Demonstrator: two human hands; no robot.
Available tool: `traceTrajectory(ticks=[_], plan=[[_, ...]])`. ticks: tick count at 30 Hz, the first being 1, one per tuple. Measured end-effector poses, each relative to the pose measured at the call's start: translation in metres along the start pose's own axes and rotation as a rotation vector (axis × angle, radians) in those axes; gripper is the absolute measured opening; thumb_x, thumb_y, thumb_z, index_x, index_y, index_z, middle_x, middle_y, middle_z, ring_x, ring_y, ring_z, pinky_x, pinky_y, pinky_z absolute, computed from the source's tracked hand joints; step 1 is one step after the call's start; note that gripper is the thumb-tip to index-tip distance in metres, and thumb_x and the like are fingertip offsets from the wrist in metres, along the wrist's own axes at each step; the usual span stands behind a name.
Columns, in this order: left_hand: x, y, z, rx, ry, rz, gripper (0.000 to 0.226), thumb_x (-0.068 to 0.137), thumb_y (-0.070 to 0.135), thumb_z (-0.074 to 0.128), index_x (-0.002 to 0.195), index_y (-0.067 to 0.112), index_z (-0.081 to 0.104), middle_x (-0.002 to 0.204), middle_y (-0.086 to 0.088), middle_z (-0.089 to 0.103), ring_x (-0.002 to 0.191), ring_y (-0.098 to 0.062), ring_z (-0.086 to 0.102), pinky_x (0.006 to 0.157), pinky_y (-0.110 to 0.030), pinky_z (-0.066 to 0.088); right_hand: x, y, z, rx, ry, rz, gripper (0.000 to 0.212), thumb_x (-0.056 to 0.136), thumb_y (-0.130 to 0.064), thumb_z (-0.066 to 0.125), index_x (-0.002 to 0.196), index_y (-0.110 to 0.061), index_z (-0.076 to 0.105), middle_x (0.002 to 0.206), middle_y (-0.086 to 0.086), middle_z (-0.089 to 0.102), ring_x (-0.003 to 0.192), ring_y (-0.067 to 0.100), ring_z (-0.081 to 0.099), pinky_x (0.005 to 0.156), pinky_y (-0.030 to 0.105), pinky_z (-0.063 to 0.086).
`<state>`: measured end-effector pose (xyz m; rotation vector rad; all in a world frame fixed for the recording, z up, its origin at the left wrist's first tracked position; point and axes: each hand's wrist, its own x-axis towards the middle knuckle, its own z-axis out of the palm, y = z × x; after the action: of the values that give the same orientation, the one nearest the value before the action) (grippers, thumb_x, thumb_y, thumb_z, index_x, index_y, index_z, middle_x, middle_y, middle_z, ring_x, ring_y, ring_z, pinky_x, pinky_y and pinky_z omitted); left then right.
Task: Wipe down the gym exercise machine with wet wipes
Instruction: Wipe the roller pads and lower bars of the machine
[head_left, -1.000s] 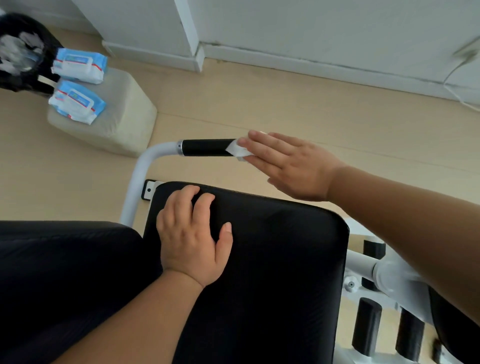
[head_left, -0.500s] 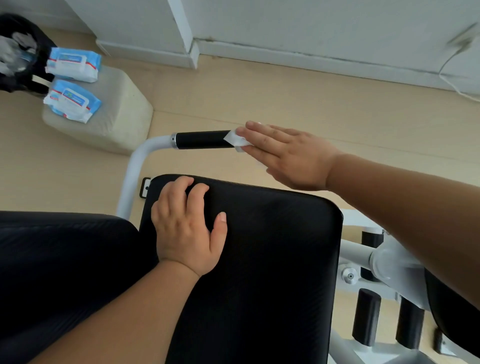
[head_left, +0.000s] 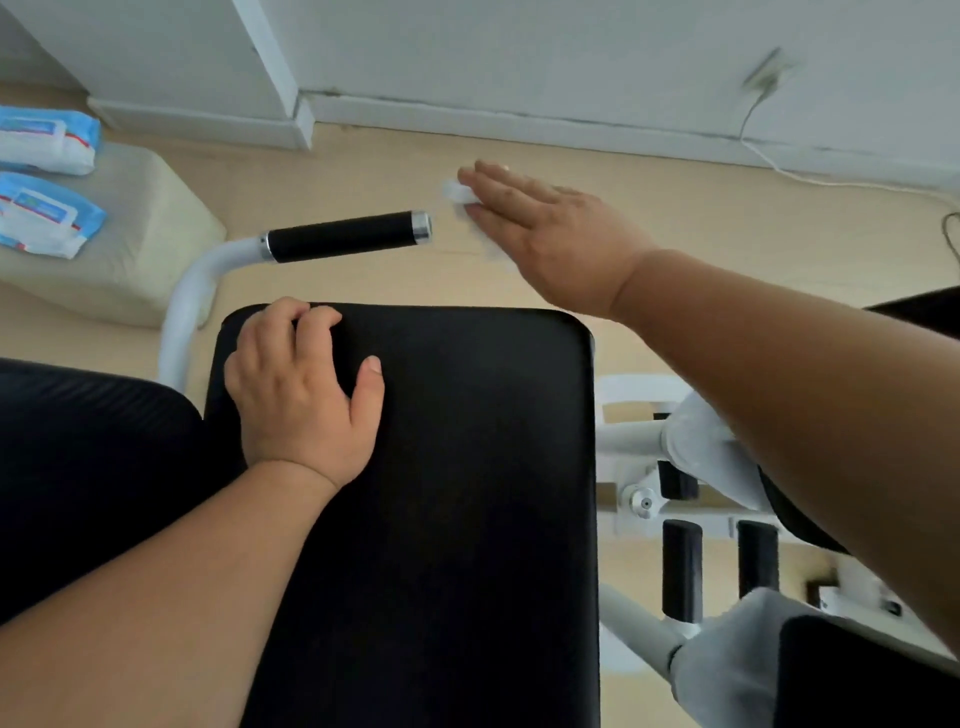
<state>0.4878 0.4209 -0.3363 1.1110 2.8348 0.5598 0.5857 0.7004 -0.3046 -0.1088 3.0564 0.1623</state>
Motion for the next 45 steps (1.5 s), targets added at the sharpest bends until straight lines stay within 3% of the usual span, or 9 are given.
traceTrajectory(ticks=[6, 12, 22, 26, 28, 31, 33, 39, 45], plan=[[-0.005, 0.011, -0.012, 0.063, -0.034, 0.016, 0.047, 0.094, 0.04, 0.054, 0.128, 0.006, 0.053, 0.131, -0.018, 0.047, 0.121, -0.042, 0.043, 0.104, -0.058, 0.037, -0.084, -0.031, -0.039, 0.03, -0.098, 0.22, 0.062, 0.096, -0.004, 0.027, 0.158, -0.004, 0.033, 0.167, 0.017, 0.025, 0.154, 0.035, 0.026, 0.117, 0.048, 0.035], [-0.065, 0.062, -0.052, -0.042, -0.086, 0.162, 0.046, 0.091, 0.039, 0.064, 0.126, 0.01, 0.056, 0.136, -0.016, 0.047, 0.126, -0.04, 0.043, 0.103, -0.057, 0.038, -0.168, -0.125, -0.08, 0.159, -0.082, 0.456, 0.071, 0.094, 0.006, 0.051, 0.16, -0.007, 0.028, 0.169, 0.013, 0.021, 0.158, 0.027, 0.017, 0.122, 0.04, 0.027], [-0.259, 0.15, -0.106, -0.217, -0.585, 0.433, 0.049, 0.089, 0.051, 0.059, 0.129, 0.026, 0.051, 0.14, 0.0, 0.045, 0.13, -0.024, 0.042, 0.11, -0.046, 0.037, -0.357, -0.296, -0.148, 0.322, -0.424, 0.746, 0.083, 0.092, -0.008, 0.069, 0.159, -0.02, 0.022, 0.169, 0.004, 0.02, 0.154, 0.018, 0.006, 0.121, 0.038, 0.012], [-0.298, 0.184, -0.095, -0.303, -0.764, 0.463, 0.058, 0.094, 0.052, 0.054, 0.144, 0.031, 0.035, 0.149, 0.006, 0.036, 0.14, -0.019, 0.032, 0.118, -0.04, 0.03, -0.408, -0.294, -0.161, 0.126, -0.537, 0.711, 0.075, 0.077, -0.009, 0.08, 0.146, -0.006, 0.052, 0.155, 0.016, 0.048, 0.145, 0.034, 0.043, 0.115, 0.046, 0.031], [-0.309, 0.202, -0.085, -0.358, -0.874, 0.458, 0.067, 0.097, 0.052, 0.051, 0.155, 0.034, 0.021, 0.162, 0.008, 0.02, 0.15, -0.016, 0.017, 0.123, -0.037, 0.019, -0.419, -0.281, -0.172, -0.011, -0.547, 0.66, 0.064, 0.082, -0.016, 0.074, 0.142, 0.0, 0.056, 0.151, 0.023, 0.05, 0.142, 0.04, 0.046, 0.116, 0.051, 0.032], [-0.326, 0.232, -0.067, -0.407, -0.976, 0.484, 0.075, 0.099, 0.051, 0.05, 0.159, 0.037, 0.008, 0.168, 0.013, 0.002, 0.154, -0.011, 0.004, 0.125, -0.034, 0.011, -0.434, -0.261, -0.178, -0.159, -0.796, 0.6, 0.074, 0.107, -0.047, 0.033, 0.157, 0.004, 0.013, 0.165, 0.032, 0.009, 0.156, 0.047, 0.007, 0.127, 0.056, 0.005], [-0.335, 0.249, -0.051, -0.4, -1.016, 0.493, 0.079, 0.098, 0.052, 0.051, 0.16, 0.037, 0.004, 0.169, 0.014, -0.004, 0.155, -0.011, 0.002, 0.125, -0.035, 0.011, -0.439, -0.252, -0.176, -0.289, -0.948, 0.488, 0.088, 0.105, -0.062, 0.015, 0.152, 0.007, -0.014, 0.164, 0.035, -0.015, 0.154, 0.049, -0.014, 0.125, 0.057, -0.011], [-0.344, 0.255, 0.011, -0.107, -1.108, 0.445, 0.097, 0.095, 0.058, 0.051, 0.159, 0.03, -0.017, 0.164, 0.006, -0.03, 0.156, -0.018, -0.013, 0.125, -0.053, -0.003, -0.418, -0.231, -0.152, -0.334, -0.973, 0.39, 0.106, 0.098, -0.077, 0.014, 0.157, 0.006, -0.014, 0.164, 0.033, -0.02, 0.154, 0.047, -0.016, 0.126, 0.056, -0.01], [-0.344, 0.246, 0.03, -0.124, -1.164, 0.437, 0.097, 0.095, 0.053, 0.056, 0.159, 0.034, -0.015, 0.164, 0.014, -0.027, 0.156, -0.015, -0.008, 0.126, -0.054, 0.002, -0.451, -0.271, -0.153, -0.268, -1.022, 0.23, 0.107, 0.098, -0.076, 0.02, 0.152, 0.009, -0.017, 0.163, 0.035, -0.019, 0.152, 0.051, -0.018, 0.121, 0.059, -0.014]])
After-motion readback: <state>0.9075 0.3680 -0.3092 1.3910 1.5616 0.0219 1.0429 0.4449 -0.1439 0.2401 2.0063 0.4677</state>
